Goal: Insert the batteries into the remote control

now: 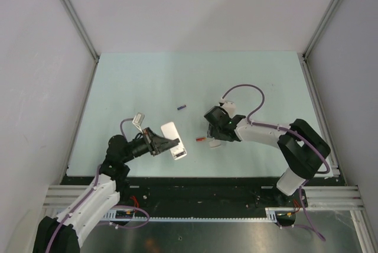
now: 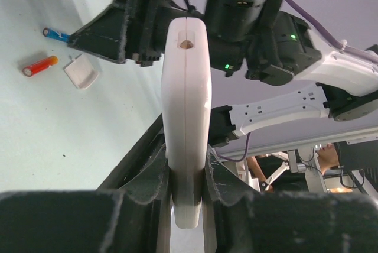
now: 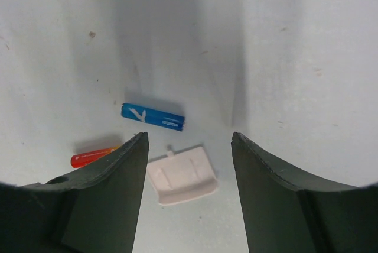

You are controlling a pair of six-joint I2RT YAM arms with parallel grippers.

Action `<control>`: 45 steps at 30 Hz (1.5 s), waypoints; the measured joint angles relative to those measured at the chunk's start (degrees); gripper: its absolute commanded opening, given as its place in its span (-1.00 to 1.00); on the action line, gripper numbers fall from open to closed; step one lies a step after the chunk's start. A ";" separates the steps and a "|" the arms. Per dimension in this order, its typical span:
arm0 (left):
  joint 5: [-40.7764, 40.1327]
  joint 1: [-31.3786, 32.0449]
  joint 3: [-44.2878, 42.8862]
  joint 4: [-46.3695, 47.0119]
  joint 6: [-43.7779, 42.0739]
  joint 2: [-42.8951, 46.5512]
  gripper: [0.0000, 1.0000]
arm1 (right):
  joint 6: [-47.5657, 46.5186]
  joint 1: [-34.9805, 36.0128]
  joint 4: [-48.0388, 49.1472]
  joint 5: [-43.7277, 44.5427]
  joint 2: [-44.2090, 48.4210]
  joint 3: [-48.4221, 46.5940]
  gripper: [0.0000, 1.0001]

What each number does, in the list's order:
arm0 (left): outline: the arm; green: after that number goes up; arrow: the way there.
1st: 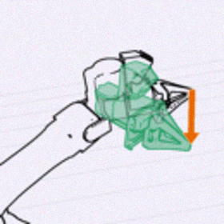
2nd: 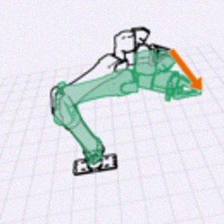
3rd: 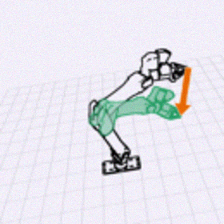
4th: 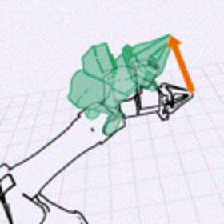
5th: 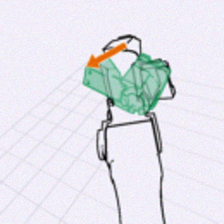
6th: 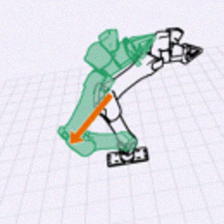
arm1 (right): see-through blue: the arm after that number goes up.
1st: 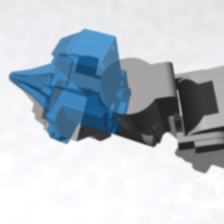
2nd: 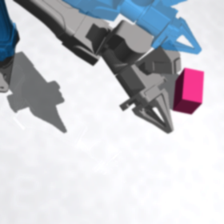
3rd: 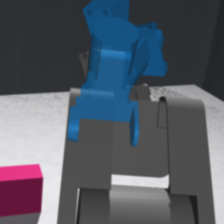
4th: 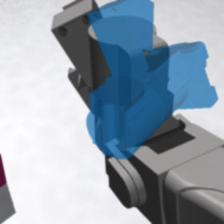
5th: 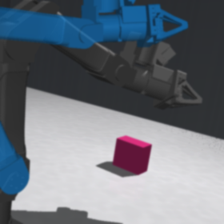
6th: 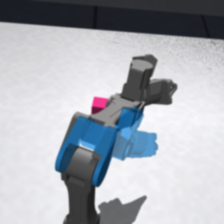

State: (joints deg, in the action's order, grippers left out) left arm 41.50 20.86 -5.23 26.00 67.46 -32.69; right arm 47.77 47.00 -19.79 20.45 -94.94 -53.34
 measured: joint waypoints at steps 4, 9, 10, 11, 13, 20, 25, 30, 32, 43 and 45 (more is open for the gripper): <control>-1.31 0.00 0.00 -0.07 0.09 -0.98 -1.00 | -1.05 -0.24 -1.86 2.75 4.42 0.76 0.27; -3.39 0.00 0.00 0.00 0.07 -1.01 -1.00 | -2.40 -0.37 -1.42 4.35 9.20 1.42 0.29; -3.80 0.00 0.00 0.00 0.07 -0.96 -1.00 | -2.64 -0.37 -1.05 4.31 9.35 1.42 0.29; -4.35 0.00 0.00 -0.02 0.09 -0.83 -1.00 | -2.84 -0.37 -0.70 4.22 9.33 1.46 0.29; -5.46 0.00 0.00 0.00 0.09 -0.42 -0.99 | -2.84 -0.37 -0.20 3.85 9.20 1.66 0.30; -6.82 0.00 0.00 -0.02 -0.46 0.98 -1.00 | -1.25 -0.35 1.31 2.95 5.92 1.95 0.32; -6.80 0.02 0.00 0.02 -1.64 2.40 -1.00 | 0.15 -0.24 1.51 2.71 5.68 2.01 0.36; -6.80 0.02 0.00 0.02 -2.86 2.47 -1.00 | 0.39 -0.46 2.29 1.03 5.62 2.01 0.40; -6.88 0.02 0.22 0.09 -3.08 2.49 -1.00 | 0.52 -0.85 2.67 -0.09 5.33 1.97 0.40; -9.03 2.19 2.56 -0.39 -3.54 5.38 -1.00 | 0.96 -0.87 1.36 -1.42 -0.94 -4.26 0.42; -9.29 3.04 2.56 -0.42 -3.58 5.86 -1.00 | 1.11 -0.52 1.05 -1.31 -2.38 -5.77 0.40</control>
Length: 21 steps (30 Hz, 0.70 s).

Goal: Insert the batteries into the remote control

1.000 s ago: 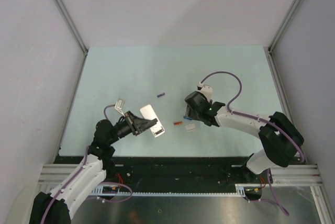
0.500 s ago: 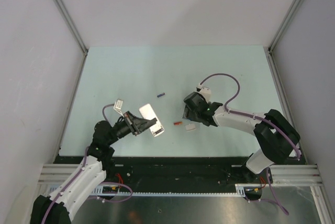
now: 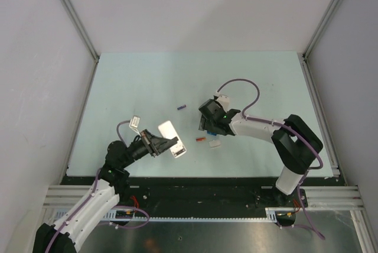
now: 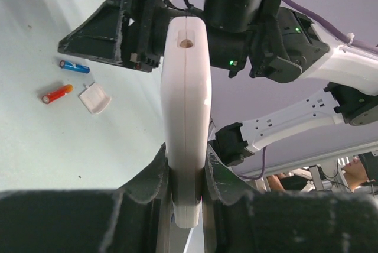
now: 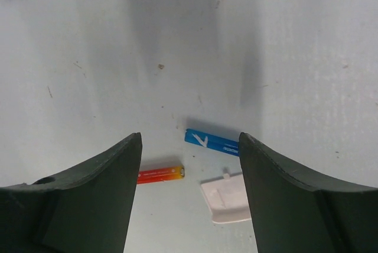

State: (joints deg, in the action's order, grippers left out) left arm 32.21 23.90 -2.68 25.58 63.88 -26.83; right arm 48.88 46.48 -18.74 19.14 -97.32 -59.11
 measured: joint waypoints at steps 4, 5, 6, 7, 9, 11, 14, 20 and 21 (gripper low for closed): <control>-0.44 0.94 0.00 -0.02 -0.04 0.68 -0.99 | 0.50 0.83 -1.64 0.55 -2.67 -2.40 0.38; -0.59 1.14 0.00 -0.02 -0.04 0.76 -1.00 | 0.68 1.03 -2.21 0.79 -3.23 -2.67 0.38; -0.66 1.27 0.00 -0.04 -0.04 0.87 -0.99 | 0.87 1.18 -2.73 1.05 -3.58 -2.69 0.38; -0.76 1.42 0.00 -0.09 -0.04 0.98 -1.00 | 1.22 1.29 -3.78 1.29 -3.89 -2.69 0.38; -1.09 1.62 0.00 -0.09 -0.04 1.03 -1.00 | 1.92 1.31 -5.03 1.66 -4.15 -2.69 0.37; -1.55 1.81 0.00 -0.26 -0.04 1.03 -1.00 | 2.38 1.38 -5.90 2.16 -4.26 -2.69 0.37; -2.10 1.92 0.00 -0.70 -0.04 1.03 -0.99 | 3.13 1.42 -6.75 2.75 -4.37 -2.69 0.37; -2.23 1.97 0.00 -1.49 -0.02 1.03 -1.00 | 3.61 1.42 -6.97 3.06 -4.72 -2.95 0.34; -2.32 1.97 0.00 -1.62 -0.02 1.05 -1.00 | 3.67 1.42 -7.04 3.08 -4.83 -3.13 0.34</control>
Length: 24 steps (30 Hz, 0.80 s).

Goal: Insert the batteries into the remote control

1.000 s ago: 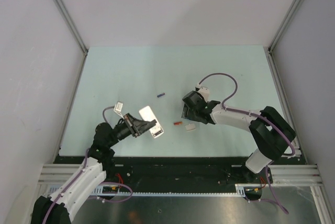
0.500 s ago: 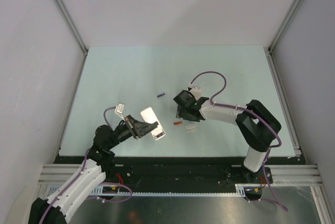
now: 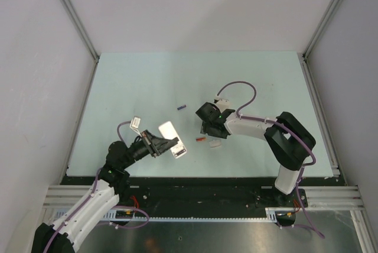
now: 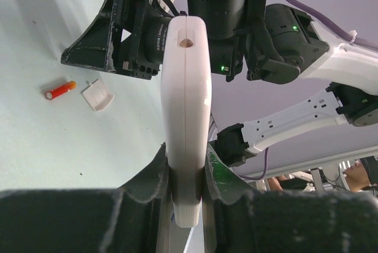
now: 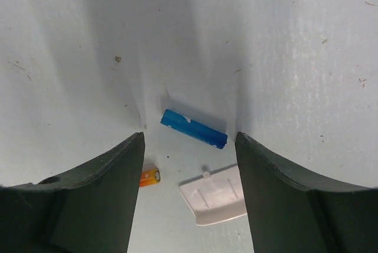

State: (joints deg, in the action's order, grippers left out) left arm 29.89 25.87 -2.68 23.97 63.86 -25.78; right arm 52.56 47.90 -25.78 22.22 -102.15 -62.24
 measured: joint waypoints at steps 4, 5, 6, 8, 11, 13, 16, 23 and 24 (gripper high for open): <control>-0.39 0.00 0.00 -0.39 0.04 0.09 -1.00 | 0.83 -0.02 0.07 0.00 -0.39 -0.35 0.27; -0.46 0.00 0.00 -0.55 0.07 0.11 -1.00 | 1.01 -0.02 0.13 0.00 -0.42 -0.39 0.24; -0.63 0.00 0.00 -0.66 0.07 0.15 -1.00 | 1.29 -0.07 0.26 -0.02 -0.46 -0.42 0.23; -0.87 0.00 0.00 -0.85 0.07 0.35 -1.00 | 1.51 -0.11 0.46 -0.02 -0.55 -0.48 0.20; -1.03 0.02 0.00 -0.98 0.09 0.46 -1.00 | 1.60 -0.28 0.68 -0.02 -0.70 -0.55 0.13; -1.09 0.02 0.00 -1.01 0.09 0.46 -0.99 | 1.55 -0.52 0.76 -0.04 -0.87 -0.70 0.09; -1.20 0.00 0.00 -1.03 0.09 0.63 -1.00 | 1.31 -0.66 0.90 -0.20 -1.33 -1.14 -0.01; -1.25 0.02 0.00 -1.07 0.11 0.83 -1.00 | -1.49 -0.81 1.79 -0.59 -1.73 -1.25 -0.21; -1.25 0.02 0.00 -1.07 0.11 0.83 -1.00 | -1.95 -0.83 1.99 -0.63 -1.77 -1.25 -0.22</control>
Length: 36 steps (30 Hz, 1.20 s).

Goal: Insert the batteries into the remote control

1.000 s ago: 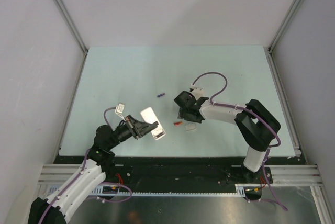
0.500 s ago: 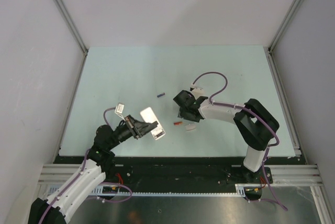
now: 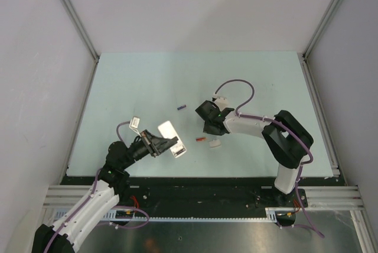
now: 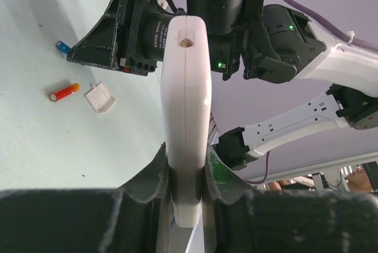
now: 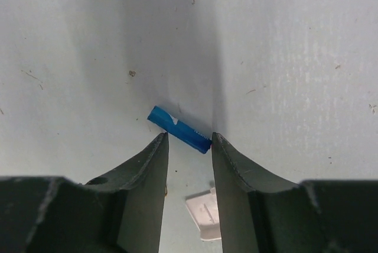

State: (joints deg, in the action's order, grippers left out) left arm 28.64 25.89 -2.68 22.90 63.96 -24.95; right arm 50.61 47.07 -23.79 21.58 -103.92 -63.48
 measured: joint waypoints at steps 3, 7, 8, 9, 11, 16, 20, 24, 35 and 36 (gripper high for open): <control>0.00 0.00 0.00 -0.13 0.00 0.00 -1.00 | -2.95 0.00 0.55 -0.24 -0.20 -0.09 -0.23; -0.02 0.00 0.00 -0.33 0.00 0.00 -1.00 | -7.37 0.00 1.29 -0.74 -0.39 -0.20 -0.09; 0.00 0.00 0.00 -0.35 0.00 -0.02 -1.00 | -8.57 0.00 1.49 -0.96 -0.39 -0.20 0.02; 0.00 0.00 0.00 -0.35 0.00 -0.02 -1.00 | -9.68 0.04 1.75 -1.14 -0.42 -0.22 0.05; -0.02 0.00 0.00 -0.35 0.00 -0.02 -1.00 | -11.63 0.17 2.14 -1.27 -0.44 -0.22 0.11; -0.02 0.00 0.00 -0.37 0.02 -0.07 -0.99 | -14.60 0.13 1.68 -0.85 -0.44 -0.22 0.05; -0.02 0.00 0.00 -0.37 0.02 -0.07 -0.99 | -15.32 -0.11 1.03 0.13 -0.44 -0.22 -0.02; -0.02 0.00 0.00 -0.37 0.02 -0.07 -1.00 | -15.67 -0.17 0.74 1.18 -0.44 -0.22 -0.03; -0.04 0.00 0.00 -0.42 0.02 -0.33 -1.00 | -18.34 -1.81 0.22 4.22 -0.44 -0.22 -0.03; -0.02 0.00 0.00 -0.44 0.02 -0.35 -1.00 | -18.88 -1.81 0.20 4.52 -0.44 -0.22 -0.03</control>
State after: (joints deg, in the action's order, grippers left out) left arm 28.62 25.89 -2.68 22.46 63.99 -25.30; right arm 31.73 45.25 -23.59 26.11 -104.36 -63.70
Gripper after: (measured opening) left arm 0.224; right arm 0.479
